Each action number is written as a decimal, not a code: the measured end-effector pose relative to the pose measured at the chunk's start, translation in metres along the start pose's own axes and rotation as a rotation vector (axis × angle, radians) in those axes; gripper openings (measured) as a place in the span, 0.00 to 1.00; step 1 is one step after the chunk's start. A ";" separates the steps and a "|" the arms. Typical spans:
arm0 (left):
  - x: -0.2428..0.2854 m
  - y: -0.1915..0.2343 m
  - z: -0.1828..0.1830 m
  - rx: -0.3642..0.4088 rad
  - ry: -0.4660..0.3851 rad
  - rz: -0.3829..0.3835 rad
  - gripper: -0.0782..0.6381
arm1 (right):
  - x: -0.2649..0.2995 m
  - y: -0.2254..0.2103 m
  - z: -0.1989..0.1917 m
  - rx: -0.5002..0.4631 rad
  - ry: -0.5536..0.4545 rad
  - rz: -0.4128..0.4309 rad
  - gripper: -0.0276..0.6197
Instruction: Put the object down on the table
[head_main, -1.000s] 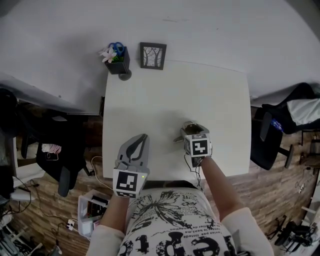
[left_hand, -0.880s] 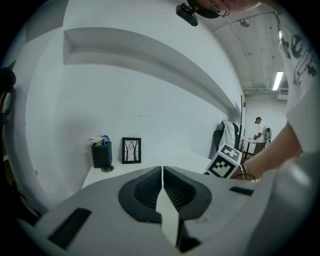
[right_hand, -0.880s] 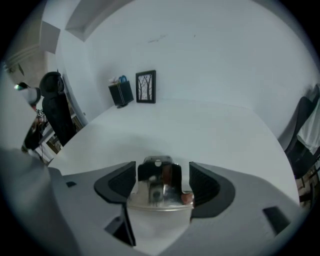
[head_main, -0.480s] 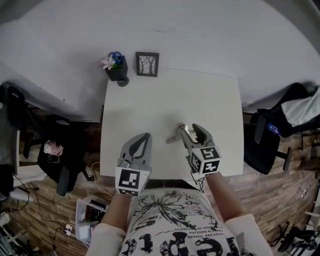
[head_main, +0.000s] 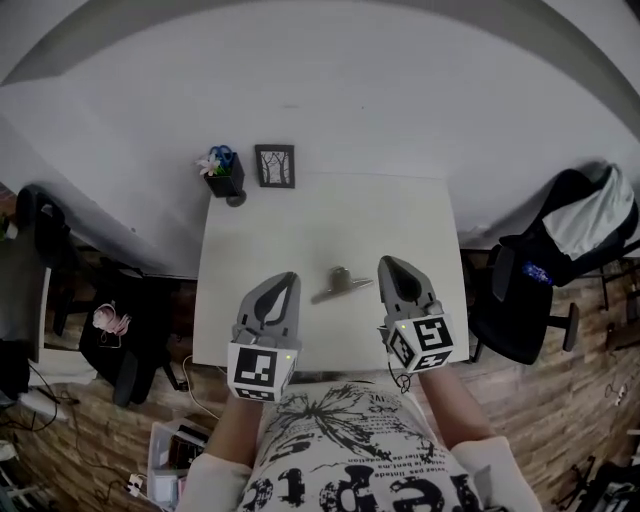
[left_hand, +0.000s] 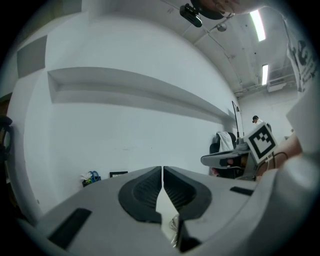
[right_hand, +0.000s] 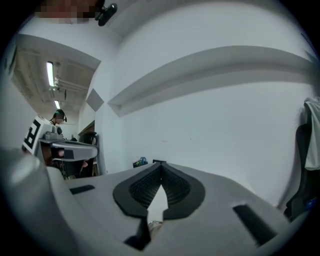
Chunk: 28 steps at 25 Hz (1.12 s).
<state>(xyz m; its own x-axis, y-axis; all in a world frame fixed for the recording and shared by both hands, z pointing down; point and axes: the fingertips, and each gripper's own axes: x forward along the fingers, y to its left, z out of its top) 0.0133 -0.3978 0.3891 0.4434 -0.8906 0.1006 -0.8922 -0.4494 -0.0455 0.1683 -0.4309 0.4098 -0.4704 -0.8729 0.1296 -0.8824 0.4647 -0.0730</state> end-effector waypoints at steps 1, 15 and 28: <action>-0.001 -0.002 0.006 0.004 -0.009 0.003 0.13 | -0.005 -0.002 0.009 0.011 -0.030 0.006 0.03; -0.005 -0.017 0.030 0.020 -0.012 0.036 0.13 | -0.037 -0.017 0.041 -0.046 -0.141 -0.013 0.03; -0.007 -0.014 0.033 0.012 -0.012 0.050 0.13 | -0.034 -0.013 0.024 -0.036 -0.067 0.005 0.03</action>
<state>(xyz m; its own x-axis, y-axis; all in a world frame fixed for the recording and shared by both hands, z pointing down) 0.0257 -0.3871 0.3567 0.3991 -0.9129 0.0862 -0.9123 -0.4047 -0.0625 0.1960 -0.4106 0.3828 -0.4749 -0.8778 0.0623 -0.8800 0.4734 -0.0377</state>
